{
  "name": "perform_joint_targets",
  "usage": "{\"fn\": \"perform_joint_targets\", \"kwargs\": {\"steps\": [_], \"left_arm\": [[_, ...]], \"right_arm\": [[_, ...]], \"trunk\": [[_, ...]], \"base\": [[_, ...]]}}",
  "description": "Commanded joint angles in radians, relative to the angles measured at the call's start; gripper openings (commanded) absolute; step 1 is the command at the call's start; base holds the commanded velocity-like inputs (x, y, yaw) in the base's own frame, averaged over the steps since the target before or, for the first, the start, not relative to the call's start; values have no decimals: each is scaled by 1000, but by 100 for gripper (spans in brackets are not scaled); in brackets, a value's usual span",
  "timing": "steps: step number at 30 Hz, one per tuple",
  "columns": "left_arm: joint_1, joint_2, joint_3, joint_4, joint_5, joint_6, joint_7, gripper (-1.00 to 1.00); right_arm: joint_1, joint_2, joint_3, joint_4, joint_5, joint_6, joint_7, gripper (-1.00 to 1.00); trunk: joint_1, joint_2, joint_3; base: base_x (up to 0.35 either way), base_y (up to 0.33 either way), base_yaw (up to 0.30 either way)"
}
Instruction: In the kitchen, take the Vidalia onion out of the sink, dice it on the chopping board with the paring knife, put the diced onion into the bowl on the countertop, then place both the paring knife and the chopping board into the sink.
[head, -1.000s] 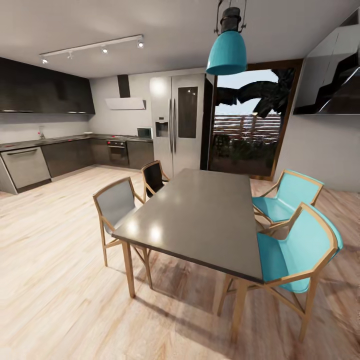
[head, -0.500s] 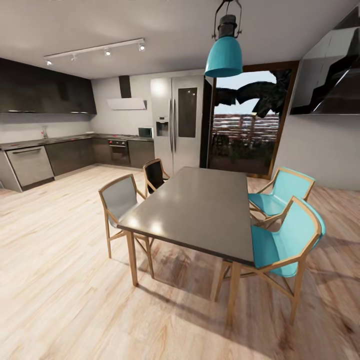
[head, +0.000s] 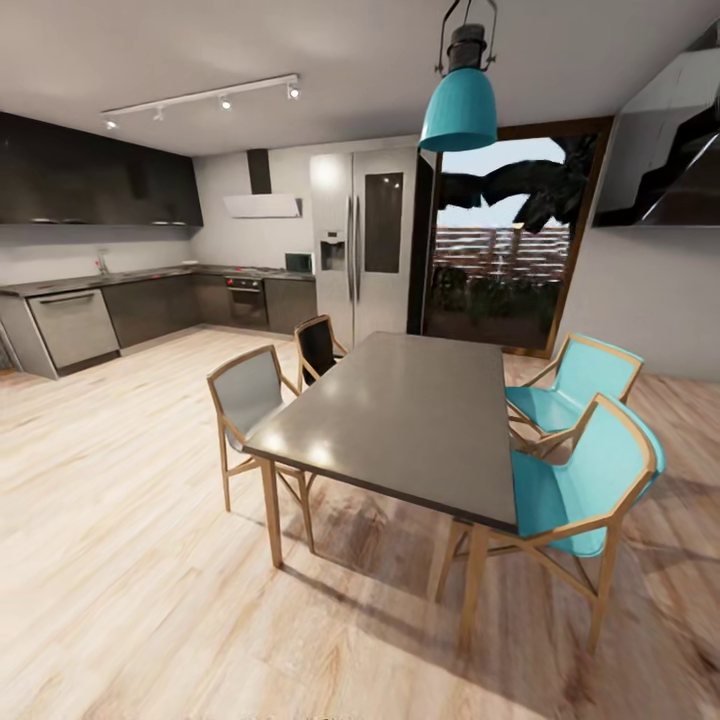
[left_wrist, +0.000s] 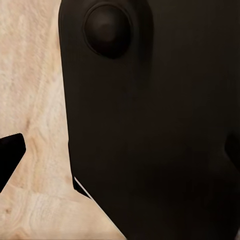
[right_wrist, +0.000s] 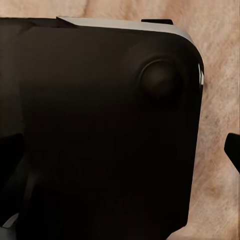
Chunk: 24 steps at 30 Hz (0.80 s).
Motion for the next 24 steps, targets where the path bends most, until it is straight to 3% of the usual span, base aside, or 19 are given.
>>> {"fn": "perform_joint_targets", "kwargs": {"steps": [1, 24], "left_arm": [[0, 0, 0, 0, 1, 0, -1, 100], [0, -3, 0, -3, 2, 0, -1, 100]], "right_arm": [[0, 0, 0, 0, 0, -5, 0, 100], [0, 0, 2, 0, 2, -20, 0, 100]], "trunk": [[0, 0, -2], [0, 0, -31]], "base": [[0, 0, 173], [0, 0, 188]]}}
